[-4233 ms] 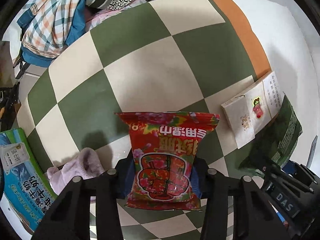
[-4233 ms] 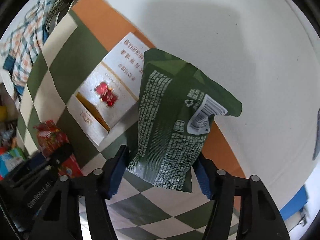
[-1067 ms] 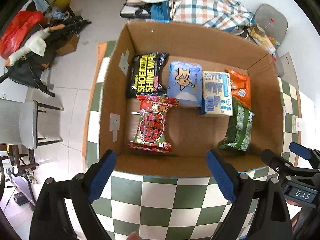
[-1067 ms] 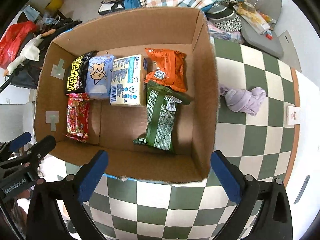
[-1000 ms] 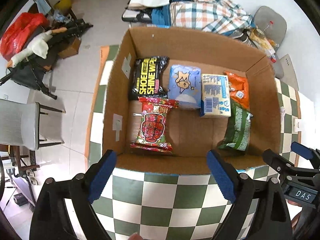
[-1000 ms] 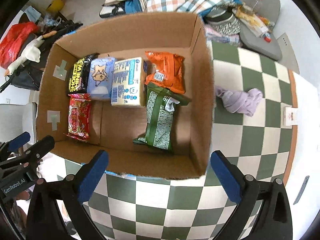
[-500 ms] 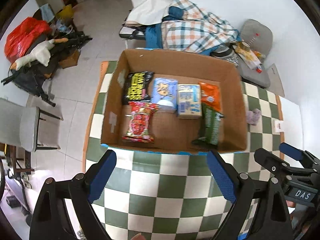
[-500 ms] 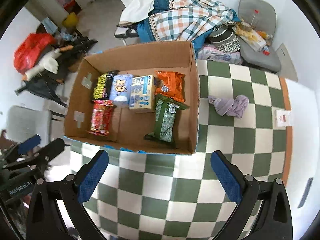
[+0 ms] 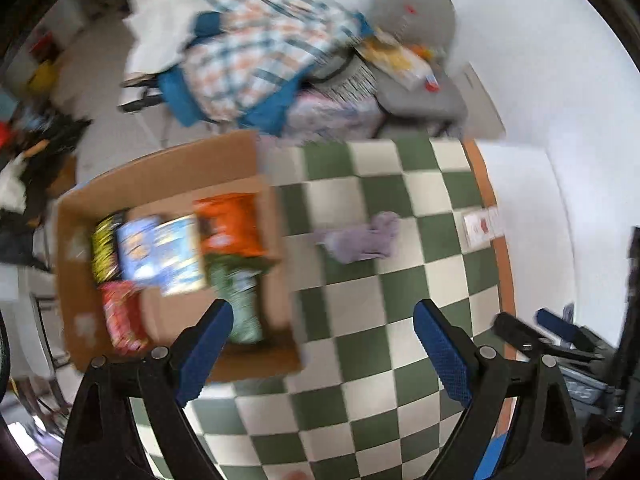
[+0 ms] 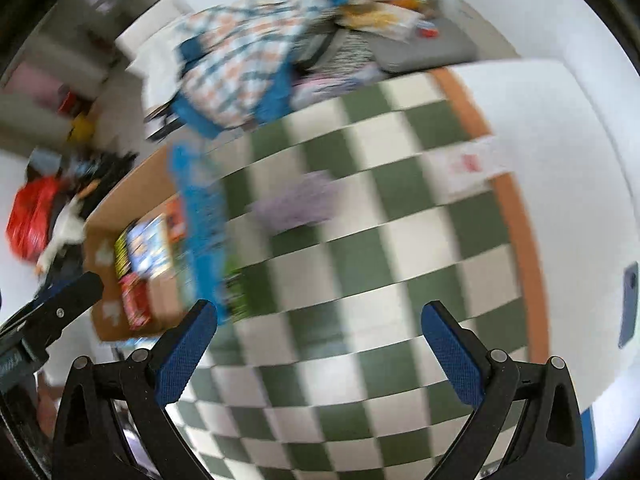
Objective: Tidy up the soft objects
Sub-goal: 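Lift both tools out of the box toward the lilac cloth and white card box, then grasp the lilac cloth with the left tool while the right tool grasps the white card box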
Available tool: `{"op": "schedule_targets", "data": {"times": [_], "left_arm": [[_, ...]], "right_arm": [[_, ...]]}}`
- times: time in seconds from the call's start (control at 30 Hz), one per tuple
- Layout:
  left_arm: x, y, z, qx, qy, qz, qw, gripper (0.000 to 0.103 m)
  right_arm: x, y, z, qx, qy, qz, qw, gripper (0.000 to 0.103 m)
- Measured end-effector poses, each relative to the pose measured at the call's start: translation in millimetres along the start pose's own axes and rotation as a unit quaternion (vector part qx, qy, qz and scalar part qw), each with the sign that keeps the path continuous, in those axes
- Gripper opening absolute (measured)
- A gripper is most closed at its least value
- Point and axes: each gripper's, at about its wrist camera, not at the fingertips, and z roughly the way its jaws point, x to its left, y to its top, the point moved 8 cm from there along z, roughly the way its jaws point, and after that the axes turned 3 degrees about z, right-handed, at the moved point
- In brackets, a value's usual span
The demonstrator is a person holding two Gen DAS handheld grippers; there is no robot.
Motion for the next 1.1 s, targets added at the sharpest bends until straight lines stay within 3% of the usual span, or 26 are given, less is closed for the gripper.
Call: {"op": "schedule_targets", "data": {"times": [0.1,0.2,0.3,0.4,0.47,0.5,0.6,0.7,0.93,1.0,1.03,1.1], "left_arm": [[-23.9,21.1,47.3,0.058,0.001,0.011,0.9983,0.092],[-34.8,35.7,98.2,0.12,-0.036,-0.033,0.9915,0.092],[-35.1,42.8,138.8,0.161,-0.077,-0.117,0.9769,0.092],[-32.0,45.4,172.2,0.194,-0.109,-0.194,0.9555,0.092],[-26.9,45.8,189.5,0.208,-0.116,-0.235,0.9422,0.092],[-23.4,47.5,194.0,0.209,-0.106,-0.245,0.9406,0.092],[-14.6,57.0,199.7,0.206,-0.08,-0.264,0.9391,0.092],[-13.6,61.9,202.0,0.206,-0.058,-0.256,0.9426,0.092],[-17.2,63.2,208.3,0.208,-0.009,-0.223,0.9522,0.092],[-15.5,61.8,211.0,0.21,0.004,-0.201,0.9569,0.092],[-18.2,60.9,211.6,0.204,0.012,-0.176,0.9628,0.092],[-20.6,58.7,212.3,0.195,0.028,-0.144,0.9697,0.078]], "right_arm": [[-54.3,26.6,7.8,0.01,-0.01,0.044,0.999,0.103],[-108.7,55.8,22.9,0.018,-0.008,0.107,0.994,0.103],[-145.4,78.4,44.7,0.03,-0.005,0.159,0.987,0.103],[-171.7,98.1,69.7,0.046,-0.005,0.198,0.979,0.103],[-185.0,111.2,90.4,0.06,-0.011,0.218,0.974,0.103],[-189.9,115.8,99.0,0.065,-0.014,0.228,0.971,0.103],[-198.9,129.0,122.5,0.079,-0.01,0.256,0.963,0.103],[-205.6,141.9,147.7,0.094,-0.006,0.286,0.954,0.103],[-206.8,164.4,187.0,0.111,-0.059,0.291,0.948,0.103],[-202.7,165.6,195.7,0.116,-0.081,0.282,0.949,0.097],[-201.5,165.2,199.3,0.12,-0.093,0.273,0.95,0.086],[-195.4,164.3,206.5,0.131,-0.114,0.242,0.955,0.076]]}}
